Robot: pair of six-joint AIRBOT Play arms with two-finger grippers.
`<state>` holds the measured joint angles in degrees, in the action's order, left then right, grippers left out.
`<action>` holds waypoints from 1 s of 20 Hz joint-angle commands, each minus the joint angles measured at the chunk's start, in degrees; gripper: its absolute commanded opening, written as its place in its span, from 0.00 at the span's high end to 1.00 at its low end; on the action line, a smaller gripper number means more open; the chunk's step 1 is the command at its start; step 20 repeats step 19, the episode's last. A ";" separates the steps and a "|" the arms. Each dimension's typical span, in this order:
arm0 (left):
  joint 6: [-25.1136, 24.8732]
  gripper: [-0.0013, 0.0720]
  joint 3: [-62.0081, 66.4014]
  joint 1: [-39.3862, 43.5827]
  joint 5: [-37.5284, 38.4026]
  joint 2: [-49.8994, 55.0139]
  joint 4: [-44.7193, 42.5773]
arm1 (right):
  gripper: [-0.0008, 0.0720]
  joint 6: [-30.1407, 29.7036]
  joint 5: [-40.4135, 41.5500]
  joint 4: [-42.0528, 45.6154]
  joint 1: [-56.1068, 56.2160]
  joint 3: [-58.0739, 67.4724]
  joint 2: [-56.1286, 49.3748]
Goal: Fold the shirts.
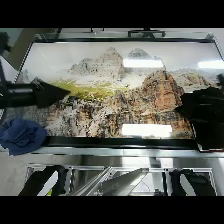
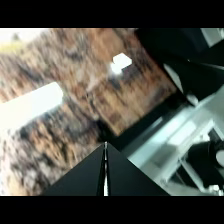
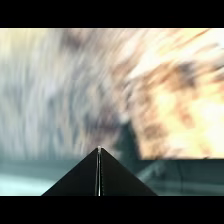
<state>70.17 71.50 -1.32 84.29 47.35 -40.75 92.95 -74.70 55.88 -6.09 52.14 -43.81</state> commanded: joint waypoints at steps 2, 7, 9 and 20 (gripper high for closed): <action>10.27 0.97 -13.40 13.09 -7.32 -6.67 -14.12 | 0.96 -1.44 6.21 0.70 13.42 -3.61 -0.85; 14.58 0.97 -19.45 16.28 -11.47 -10.38 -18.03 | 0.96 -0.74 3.93 0.42 13.33 -3.61 -1.81; 14.58 0.97 -20.79 16.31 -11.43 -10.99 -18.01 | 0.96 -0.83 0.37 0.44 13.33 -3.63 -1.88; 14.95 0.97 -22.73 16.31 -11.43 -11.41 -18.01 | 0.96 -0.83 0.28 0.44 13.33 -3.63 -1.86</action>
